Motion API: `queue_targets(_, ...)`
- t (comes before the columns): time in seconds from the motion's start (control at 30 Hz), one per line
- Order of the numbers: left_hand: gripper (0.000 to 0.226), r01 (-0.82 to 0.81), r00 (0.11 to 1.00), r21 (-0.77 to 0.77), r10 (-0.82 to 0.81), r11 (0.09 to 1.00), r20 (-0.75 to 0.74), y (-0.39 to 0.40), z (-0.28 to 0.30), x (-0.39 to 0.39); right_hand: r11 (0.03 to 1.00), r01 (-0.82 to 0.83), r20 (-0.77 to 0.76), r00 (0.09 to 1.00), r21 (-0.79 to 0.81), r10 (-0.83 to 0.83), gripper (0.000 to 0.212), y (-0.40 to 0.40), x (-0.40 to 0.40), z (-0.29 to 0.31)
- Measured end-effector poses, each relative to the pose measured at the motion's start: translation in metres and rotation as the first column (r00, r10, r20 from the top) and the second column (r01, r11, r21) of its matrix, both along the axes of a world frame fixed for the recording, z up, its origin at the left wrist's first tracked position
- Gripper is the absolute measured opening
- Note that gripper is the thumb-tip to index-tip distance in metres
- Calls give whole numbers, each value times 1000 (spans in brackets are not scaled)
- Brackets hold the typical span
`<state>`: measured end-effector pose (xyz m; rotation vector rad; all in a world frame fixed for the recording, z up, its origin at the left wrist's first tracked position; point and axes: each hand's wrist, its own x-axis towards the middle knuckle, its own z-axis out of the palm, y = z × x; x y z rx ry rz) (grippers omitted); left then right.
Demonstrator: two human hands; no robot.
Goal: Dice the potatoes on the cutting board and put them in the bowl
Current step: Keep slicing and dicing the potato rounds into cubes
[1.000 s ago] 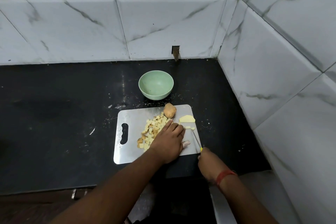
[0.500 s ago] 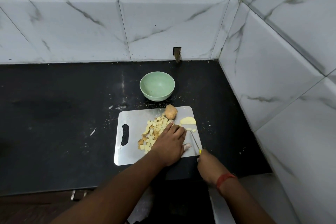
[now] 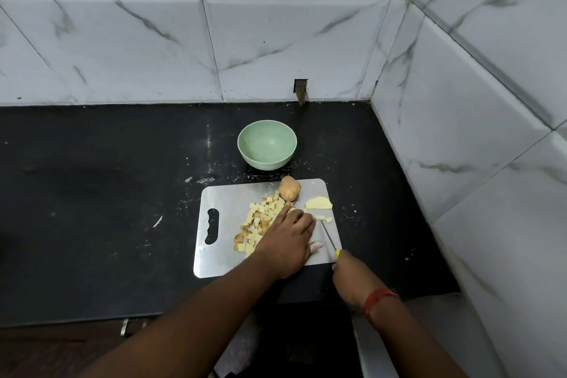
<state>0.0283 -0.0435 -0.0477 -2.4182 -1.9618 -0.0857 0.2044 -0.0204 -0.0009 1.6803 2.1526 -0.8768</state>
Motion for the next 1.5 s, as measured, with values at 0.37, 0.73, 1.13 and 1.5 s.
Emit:
queue_targets(0.37, 72, -24, 999, 7, 24, 1000, -31, -4, 1, -6, 1000, 12, -28, 1000, 21, -11, 8, 5, -9, 9)
queue_targets(0.73, 84, -63, 994, -43, 59, 997, -94, -2, 11, 8, 999, 5, -9, 1000, -38, -5, 22, -7, 4, 5)
queue_targets(1.13, 83, -127, 991, -75, 124, 989, -47, -2, 7, 9, 1000, -21, 9, 1000, -4, 21, 12, 6, -19, 13)
queue_targets(1.5, 75, -140, 988, -97, 133, 985, -81, -4, 16, 13, 995, -69, -19, 997, -68, 68, 9, -13, 9, 13)
